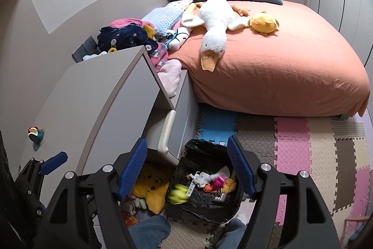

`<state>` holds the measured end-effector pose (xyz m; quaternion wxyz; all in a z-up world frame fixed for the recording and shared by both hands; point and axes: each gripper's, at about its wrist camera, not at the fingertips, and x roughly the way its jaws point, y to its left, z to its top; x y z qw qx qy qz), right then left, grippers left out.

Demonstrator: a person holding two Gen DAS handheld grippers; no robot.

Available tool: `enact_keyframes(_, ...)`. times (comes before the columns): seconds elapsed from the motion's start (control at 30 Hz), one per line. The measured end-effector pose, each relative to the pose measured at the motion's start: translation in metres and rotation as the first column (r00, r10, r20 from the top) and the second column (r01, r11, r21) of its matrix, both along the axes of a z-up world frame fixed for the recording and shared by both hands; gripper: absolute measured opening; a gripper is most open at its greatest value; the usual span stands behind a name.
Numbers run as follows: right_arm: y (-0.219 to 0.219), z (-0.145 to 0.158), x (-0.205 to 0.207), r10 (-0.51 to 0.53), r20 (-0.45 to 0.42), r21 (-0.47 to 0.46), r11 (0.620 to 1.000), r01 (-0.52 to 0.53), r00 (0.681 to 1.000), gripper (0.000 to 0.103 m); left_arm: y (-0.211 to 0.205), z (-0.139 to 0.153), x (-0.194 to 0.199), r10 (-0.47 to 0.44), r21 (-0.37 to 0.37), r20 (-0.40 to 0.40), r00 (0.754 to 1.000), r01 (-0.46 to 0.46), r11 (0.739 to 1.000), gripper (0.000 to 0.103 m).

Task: Collect trash
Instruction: 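Open both tools to drop the yellow case and pink plush into the bin, then move both tools back over the table toward the red-teal toy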

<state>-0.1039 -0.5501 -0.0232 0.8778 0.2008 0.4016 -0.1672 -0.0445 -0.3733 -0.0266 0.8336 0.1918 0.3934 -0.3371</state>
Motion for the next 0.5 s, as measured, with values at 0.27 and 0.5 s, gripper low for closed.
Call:
enact_keyframes(0.27,0.006,-0.002,0.006,0.011,0.000,-0.002,1.000,-0.011,1.000,0.072,0.013,0.004,0.004,0.038,-0.025,0.003,0.999,-0.038,0.999,0.097)
enact_keyframes(0.5,0.027,-0.001,0.021,0.060,0.009,-0.004,0.998,-0.060,0.998,0.072,0.042,0.003,0.019,0.122,-0.046,-0.011,0.993,-0.122,0.991,0.097)
